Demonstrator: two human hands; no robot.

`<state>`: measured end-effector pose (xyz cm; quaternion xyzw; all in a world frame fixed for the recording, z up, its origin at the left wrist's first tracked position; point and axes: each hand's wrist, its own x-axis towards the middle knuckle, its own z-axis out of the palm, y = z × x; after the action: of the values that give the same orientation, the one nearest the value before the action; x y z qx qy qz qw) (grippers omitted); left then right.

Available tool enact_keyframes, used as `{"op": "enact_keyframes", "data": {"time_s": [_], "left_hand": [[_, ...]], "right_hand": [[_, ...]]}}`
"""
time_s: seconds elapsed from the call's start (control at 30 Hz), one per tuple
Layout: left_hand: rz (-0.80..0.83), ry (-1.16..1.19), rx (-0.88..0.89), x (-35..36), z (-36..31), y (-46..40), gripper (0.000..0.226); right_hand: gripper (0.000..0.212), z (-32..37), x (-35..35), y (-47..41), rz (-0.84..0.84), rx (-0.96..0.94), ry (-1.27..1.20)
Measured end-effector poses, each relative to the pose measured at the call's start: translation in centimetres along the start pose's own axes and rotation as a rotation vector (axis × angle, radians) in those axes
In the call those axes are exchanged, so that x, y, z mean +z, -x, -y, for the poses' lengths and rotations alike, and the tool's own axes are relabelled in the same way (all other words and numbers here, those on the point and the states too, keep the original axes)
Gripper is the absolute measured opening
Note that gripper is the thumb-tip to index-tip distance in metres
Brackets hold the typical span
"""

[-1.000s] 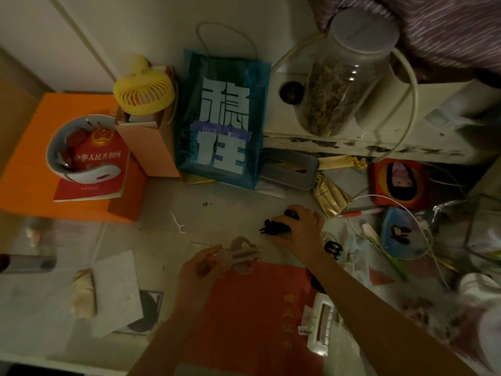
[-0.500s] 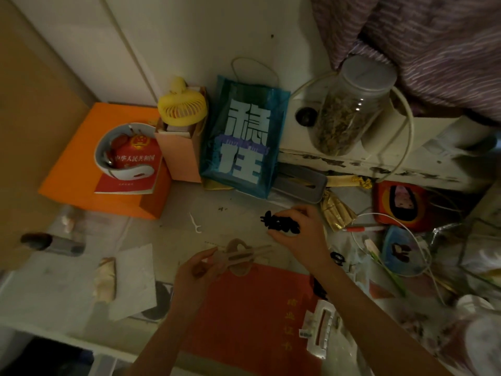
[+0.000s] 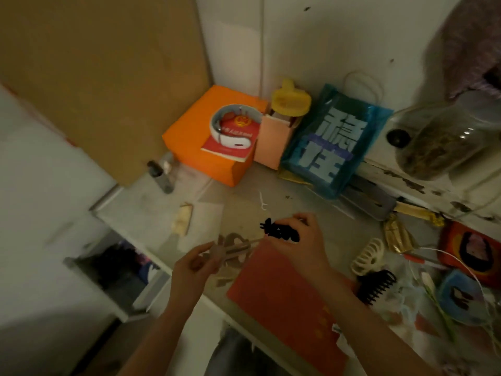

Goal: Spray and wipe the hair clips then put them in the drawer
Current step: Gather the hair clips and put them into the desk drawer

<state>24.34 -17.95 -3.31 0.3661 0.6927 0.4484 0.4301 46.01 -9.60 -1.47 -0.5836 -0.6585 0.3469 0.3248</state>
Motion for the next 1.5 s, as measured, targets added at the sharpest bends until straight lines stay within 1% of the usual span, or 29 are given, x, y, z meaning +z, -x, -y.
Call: {"op": "enact_keyframes", "data": {"time_s": [0.1, 0.23, 0.33, 0.5, 0.6, 0.73, 0.8, 0.83, 0.87, 0.93, 1.03, 1.23, 1.43, 1.5], "left_hand": [[-0.087, 0.026, -0.007, -3.4, 0.6, 1.1, 0.026], [-0.178, 0.015, -0.003, -8.8, 1.5, 2.5, 0.027], [-0.218, 0.046, -0.022, -13.7, 2.3, 3.4, 0.026], [-0.291, 0.073, -0.032, -22.7, 4.5, 4.3, 0.025], [-0.33, 0.076, -0.08, -27.4, 6.6, 4.7, 0.024], [-0.401, 0.125, -0.152, -31.7, 9.3, 5.8, 0.02], [-0.417, 0.155, -0.184, -32.3, 9.8, 6.1, 0.023], [-0.456, 0.193, -0.216, -33.9, 11.5, 6.3, 0.023], [-0.459, 0.196, -0.232, -34.1, 11.6, 6.4, 0.022], [-0.461, 0.2, -0.235, -34.0, 11.7, 6.5, 0.022], [-0.486, 0.234, -0.283, -34.6, 13.3, 6.2, 0.02], [-0.588, 0.304, -0.367, -34.4, 15.6, 4.8, 0.024], [-0.782, 0.368, -0.38, -34.4, 17.8, 2.5, 0.026], [-0.854, 0.398, -0.373, -34.3, 18.9, 1.6, 0.027]], "right_hand": [[0.03, 2.7, 3.3, 0.3, 0.088, -0.022, 0.01], [0.033, 6.8, 8.2, 1.2, 0.196, -0.095, 0.0], [0.031, 10.0, 12.4, 2.0, 0.207, -0.163, 0.007], [0.033, 15.1, 20.1, 3.9, 0.231, -0.173, 0.024], [0.035, 17.0, 24.5, 4.9, 0.267, -0.211, 0.063], [0.036, 18.4, 29.3, 6.1, 0.314, -0.193, 0.103], [0.036, 18.7, 30.2, 6.4, 0.336, -0.18, 0.129], [0.036, 19.0, 32.9, 6.6, 0.382, -0.187, 0.161], [0.037, 19.0, 33.4, 6.6, 0.393, -0.179, 0.176], [0.037, 19.0, 33.7, 6.4, 0.399, -0.172, 0.196], [0.038, 18.8, 36.3, 5.8, 0.44, -0.16, 0.23], [0.038, 16.9, 40.4, 3.9, 0.492, -0.144, 0.239], [0.04, 14.3, 45.5, 2.1, 0.494, -0.107, 0.306], [0.041, 13.4, 47.3, 1.7, 0.501, -0.125, 0.323]]}}
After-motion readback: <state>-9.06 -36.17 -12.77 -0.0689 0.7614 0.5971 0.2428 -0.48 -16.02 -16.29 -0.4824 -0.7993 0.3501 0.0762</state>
